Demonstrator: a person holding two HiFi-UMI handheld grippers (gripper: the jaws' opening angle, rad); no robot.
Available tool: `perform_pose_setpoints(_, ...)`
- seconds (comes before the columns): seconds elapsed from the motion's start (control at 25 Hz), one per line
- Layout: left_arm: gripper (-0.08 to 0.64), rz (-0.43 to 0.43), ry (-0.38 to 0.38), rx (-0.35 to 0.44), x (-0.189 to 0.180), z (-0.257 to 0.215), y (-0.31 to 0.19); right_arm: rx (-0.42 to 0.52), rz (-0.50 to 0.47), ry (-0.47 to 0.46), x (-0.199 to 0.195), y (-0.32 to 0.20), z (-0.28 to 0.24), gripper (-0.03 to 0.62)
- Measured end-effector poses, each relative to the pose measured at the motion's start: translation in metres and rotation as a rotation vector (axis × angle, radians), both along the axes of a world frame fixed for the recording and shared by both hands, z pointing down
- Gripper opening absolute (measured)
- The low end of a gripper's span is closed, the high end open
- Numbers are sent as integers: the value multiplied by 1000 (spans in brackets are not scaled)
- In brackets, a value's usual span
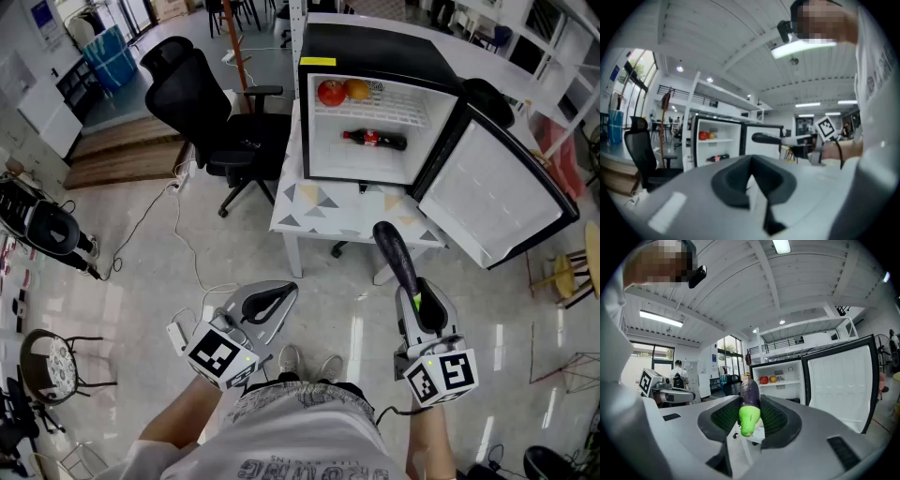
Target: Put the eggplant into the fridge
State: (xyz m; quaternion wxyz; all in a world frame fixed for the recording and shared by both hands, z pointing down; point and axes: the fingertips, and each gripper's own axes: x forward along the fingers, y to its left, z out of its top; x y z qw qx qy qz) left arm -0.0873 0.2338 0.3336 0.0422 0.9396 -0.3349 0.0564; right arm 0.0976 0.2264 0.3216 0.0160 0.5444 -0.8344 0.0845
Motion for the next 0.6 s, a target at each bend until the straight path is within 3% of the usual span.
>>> perform_pose_setpoints(0.6,8,-24,-6,4,23,3,-9,6,-26,-28,19,-11,4,132)
